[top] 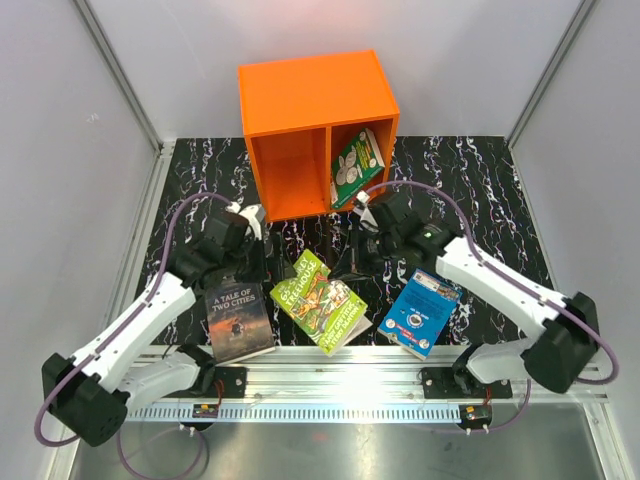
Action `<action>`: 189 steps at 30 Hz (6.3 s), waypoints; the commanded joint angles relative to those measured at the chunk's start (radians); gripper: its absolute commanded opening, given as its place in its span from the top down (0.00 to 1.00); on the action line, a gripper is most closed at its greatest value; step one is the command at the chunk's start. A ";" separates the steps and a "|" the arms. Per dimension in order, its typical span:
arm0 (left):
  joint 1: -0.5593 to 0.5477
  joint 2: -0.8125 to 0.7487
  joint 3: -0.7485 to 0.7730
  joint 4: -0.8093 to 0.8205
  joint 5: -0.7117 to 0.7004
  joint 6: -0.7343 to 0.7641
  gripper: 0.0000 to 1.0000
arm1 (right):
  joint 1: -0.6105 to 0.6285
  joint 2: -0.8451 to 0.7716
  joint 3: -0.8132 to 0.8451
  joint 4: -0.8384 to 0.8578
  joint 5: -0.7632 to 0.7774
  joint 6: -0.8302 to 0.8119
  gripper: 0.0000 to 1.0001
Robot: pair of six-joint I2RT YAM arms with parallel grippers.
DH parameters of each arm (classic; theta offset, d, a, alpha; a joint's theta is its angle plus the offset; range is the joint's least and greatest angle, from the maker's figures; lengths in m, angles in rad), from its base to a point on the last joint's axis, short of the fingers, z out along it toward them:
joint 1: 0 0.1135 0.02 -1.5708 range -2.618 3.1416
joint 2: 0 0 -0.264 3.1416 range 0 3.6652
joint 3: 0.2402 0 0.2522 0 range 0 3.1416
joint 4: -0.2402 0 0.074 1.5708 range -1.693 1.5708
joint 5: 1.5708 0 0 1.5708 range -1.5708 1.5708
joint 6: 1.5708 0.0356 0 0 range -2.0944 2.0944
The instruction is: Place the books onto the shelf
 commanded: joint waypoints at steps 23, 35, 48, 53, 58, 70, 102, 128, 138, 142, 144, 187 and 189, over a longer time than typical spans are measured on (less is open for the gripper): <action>0.130 0.033 -0.168 1.042 1.128 -0.497 0.31 | -0.106 -0.311 -0.013 0.006 -0.177 -0.074 1.00; 0.101 -0.030 -0.082 0.441 1.022 -0.110 1.00 | -0.155 -0.239 0.038 0.054 -0.234 -0.083 1.00; 0.098 -0.007 -0.024 0.363 0.648 -0.109 1.00 | -0.163 -0.193 0.293 -0.273 0.117 -0.158 0.30; 0.101 0.021 0.035 0.337 0.548 -0.126 1.00 | -0.163 -0.199 0.340 -0.437 0.286 -0.136 0.13; 0.112 0.025 0.075 0.399 0.490 -0.222 1.00 | -0.174 -0.271 0.160 -0.378 0.217 -0.016 0.02; 0.196 -0.027 0.122 0.511 0.517 -0.414 1.00 | -0.231 -0.389 -0.157 -0.109 0.013 0.252 0.00; 0.198 -0.274 -0.010 0.373 0.488 -0.415 0.88 | -0.244 -0.383 -0.143 0.281 -0.111 0.474 1.00; 0.196 -0.453 0.069 -0.351 0.204 -0.116 0.51 | -0.309 0.324 0.954 -0.434 0.541 -0.315 1.00; 0.195 -0.407 0.102 -0.415 0.193 -0.087 0.53 | -0.327 0.450 0.939 -0.189 0.533 -0.266 1.00; 0.196 -0.393 0.102 -0.426 0.192 -0.081 0.54 | -0.336 0.451 0.885 -0.052 0.548 -0.250 1.00; 0.195 -0.386 0.102 -0.427 0.193 -0.083 0.55 | -0.341 0.462 0.868 0.006 0.561 -0.243 1.00; 0.176 -0.261 0.009 -0.231 0.192 -0.179 0.62 | -0.364 0.364 0.713 0.135 0.605 -0.330 1.00; 0.175 -0.266 0.001 -0.237 0.189 -0.182 0.62 | -0.364 0.388 0.707 0.195 0.616 -0.327 1.00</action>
